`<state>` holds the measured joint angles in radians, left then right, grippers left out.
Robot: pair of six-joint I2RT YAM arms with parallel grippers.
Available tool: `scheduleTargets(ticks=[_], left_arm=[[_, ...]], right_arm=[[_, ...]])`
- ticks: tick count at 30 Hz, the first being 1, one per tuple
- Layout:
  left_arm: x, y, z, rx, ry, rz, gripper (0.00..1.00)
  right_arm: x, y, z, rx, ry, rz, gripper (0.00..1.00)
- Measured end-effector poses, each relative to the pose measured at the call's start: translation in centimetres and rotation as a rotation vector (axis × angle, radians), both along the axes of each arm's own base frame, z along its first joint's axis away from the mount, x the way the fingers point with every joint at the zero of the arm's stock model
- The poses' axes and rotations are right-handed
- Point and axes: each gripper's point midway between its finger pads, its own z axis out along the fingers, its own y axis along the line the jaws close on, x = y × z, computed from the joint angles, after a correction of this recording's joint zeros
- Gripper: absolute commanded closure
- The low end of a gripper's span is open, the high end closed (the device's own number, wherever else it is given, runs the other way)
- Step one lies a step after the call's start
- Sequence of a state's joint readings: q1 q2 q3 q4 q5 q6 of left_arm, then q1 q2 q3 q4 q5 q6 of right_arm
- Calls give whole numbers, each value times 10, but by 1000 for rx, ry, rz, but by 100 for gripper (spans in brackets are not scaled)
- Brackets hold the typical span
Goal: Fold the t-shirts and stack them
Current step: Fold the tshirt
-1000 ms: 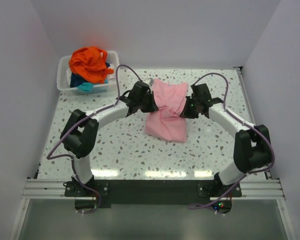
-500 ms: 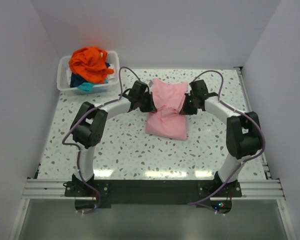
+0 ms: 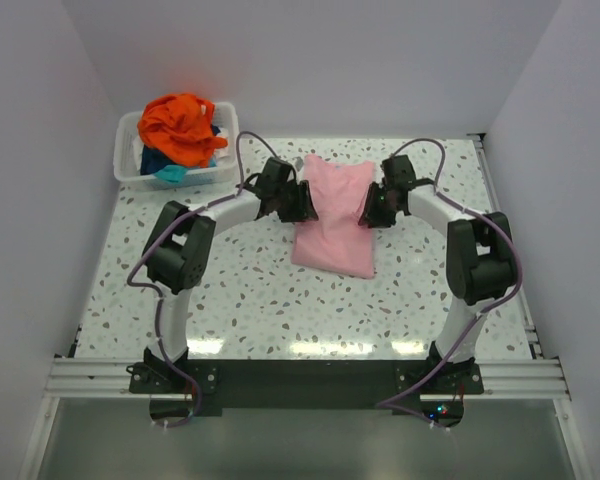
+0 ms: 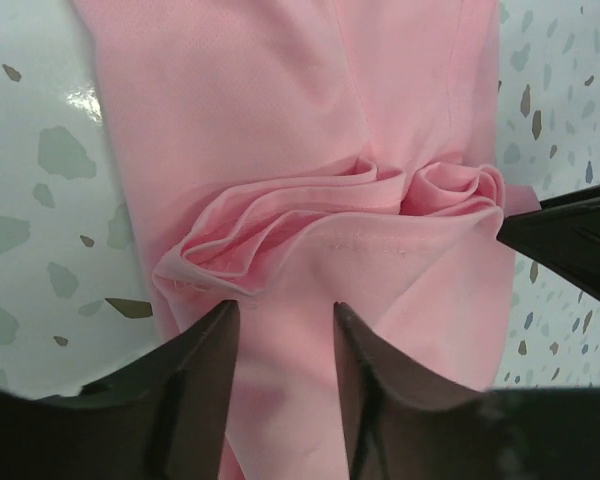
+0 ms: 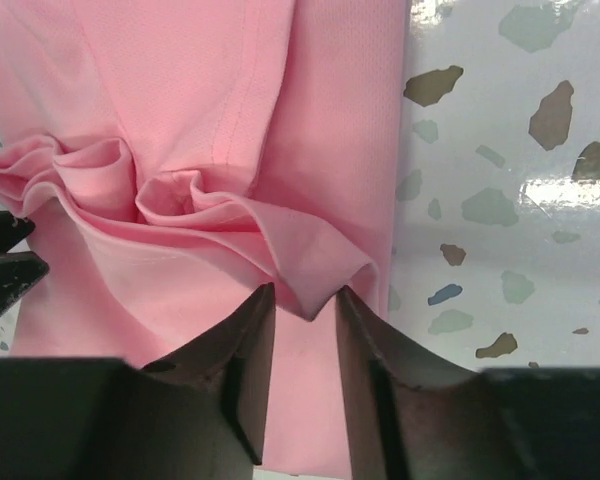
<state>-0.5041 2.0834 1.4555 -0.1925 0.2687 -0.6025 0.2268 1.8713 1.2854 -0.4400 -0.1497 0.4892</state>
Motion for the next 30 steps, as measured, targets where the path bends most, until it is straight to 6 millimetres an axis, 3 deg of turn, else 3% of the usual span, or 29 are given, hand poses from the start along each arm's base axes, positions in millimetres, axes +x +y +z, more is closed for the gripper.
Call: scheduleTargets(ticks=[1, 3, 5, 6, 7, 10, 15, 19, 23, 30], left_arm=[[0, -1, 1, -6, 1, -3, 42], [-1, -3, 3, -16, 3, -12, 33], [-2, -5, 5, -26, 4, -20, 20], [-3, -5, 7, -32, 4, -23, 14], [-3, -6, 11, -39, 1, -25, 0], [-4, -8, 27, -57, -23, -29, 0], [-16, -12, 67, -94, -89, -39, 0], [-34, -36, 84, -128, -115, -87, 0], [-60, -55, 69, -126, -88, -130, 0], [-76, -28, 14, -58, -8, -54, 0]], right_arm=[[1, 0, 1, -2, -1, 4, 54], [3, 0, 6, -3, -7, 9, 49], [7, 1, 11, 1, -20, 12, 26], [8, 2, 14, 5, -27, 16, 1], [8, 4, 18, 14, -32, 19, 1], [3, 7, 35, 38, -62, 40, 1], [-21, 12, 68, 112, -134, 57, 1], [-39, 18, 67, 166, -125, 59, 1], [-49, 29, 47, 186, -70, 76, 1], [-54, 49, -11, 177, 97, 112, 1]])
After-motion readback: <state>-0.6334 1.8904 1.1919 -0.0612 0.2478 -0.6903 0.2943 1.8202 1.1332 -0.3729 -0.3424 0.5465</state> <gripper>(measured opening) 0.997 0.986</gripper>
